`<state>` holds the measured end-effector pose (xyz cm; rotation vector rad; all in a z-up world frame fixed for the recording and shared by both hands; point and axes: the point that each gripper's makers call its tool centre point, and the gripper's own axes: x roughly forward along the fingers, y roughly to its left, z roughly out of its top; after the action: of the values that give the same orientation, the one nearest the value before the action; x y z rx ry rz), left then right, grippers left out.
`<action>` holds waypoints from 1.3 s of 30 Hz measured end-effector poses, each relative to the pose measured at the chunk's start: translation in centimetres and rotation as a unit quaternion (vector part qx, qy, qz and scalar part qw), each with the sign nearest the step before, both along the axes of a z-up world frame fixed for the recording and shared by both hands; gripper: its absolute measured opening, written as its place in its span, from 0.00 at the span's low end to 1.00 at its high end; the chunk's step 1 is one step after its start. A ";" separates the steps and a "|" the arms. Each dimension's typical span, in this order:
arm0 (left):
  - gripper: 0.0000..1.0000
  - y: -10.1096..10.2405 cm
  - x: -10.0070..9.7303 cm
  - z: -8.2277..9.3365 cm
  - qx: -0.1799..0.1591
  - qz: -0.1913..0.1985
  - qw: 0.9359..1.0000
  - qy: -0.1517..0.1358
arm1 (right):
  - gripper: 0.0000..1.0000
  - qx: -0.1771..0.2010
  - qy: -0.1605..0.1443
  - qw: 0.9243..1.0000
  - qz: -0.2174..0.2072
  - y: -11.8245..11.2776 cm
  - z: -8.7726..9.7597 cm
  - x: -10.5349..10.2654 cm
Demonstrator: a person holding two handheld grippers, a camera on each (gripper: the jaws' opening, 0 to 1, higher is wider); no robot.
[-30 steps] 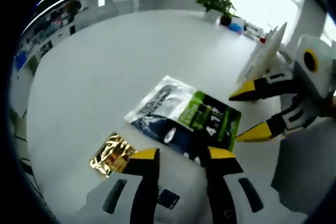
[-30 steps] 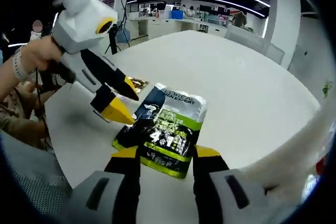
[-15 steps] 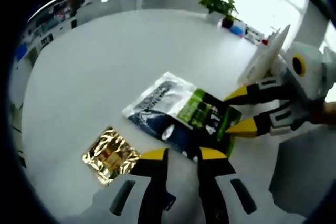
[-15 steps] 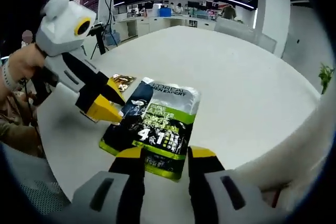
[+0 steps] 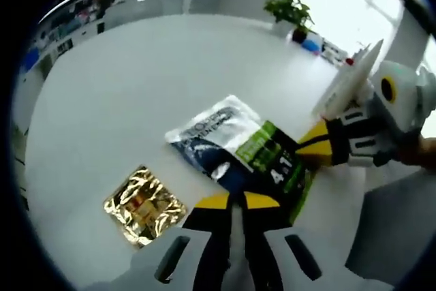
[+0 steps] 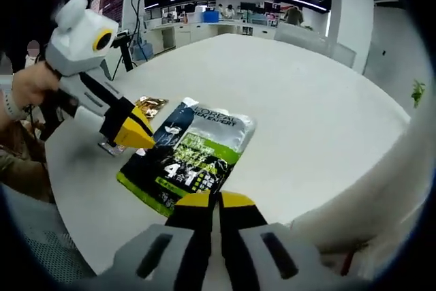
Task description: Arrange the skincare products in the storage area until every visible bottle or jar stands upright without overlapping.
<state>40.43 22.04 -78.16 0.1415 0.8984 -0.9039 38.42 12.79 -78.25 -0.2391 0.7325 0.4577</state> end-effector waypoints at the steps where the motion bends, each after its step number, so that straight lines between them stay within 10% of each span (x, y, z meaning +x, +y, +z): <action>1: 0.01 0.0 0.1 0.0 -0.002 0.006 1.000 0.000 | 0.03 -0.001 0.000 1.000 0.001 0.0 0.0 0.0; 9: 0.00 -0.1 -0.2 0.2 0.011 0.008 1.000 -0.007 | 0.02 -0.064 -0.014 0.996 0.057 0.5 0.2 -0.3; 39: 0.00 -0.3 -5.0 2.6 0.020 -0.026 0.999 -0.002 | 0.01 -0.084 0.004 0.985 0.149 0.0 3.2 -4.6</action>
<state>35.46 21.70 -75.61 0.2025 0.9133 -0.9343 33.85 12.84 -75.08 -0.5086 0.7465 0.6816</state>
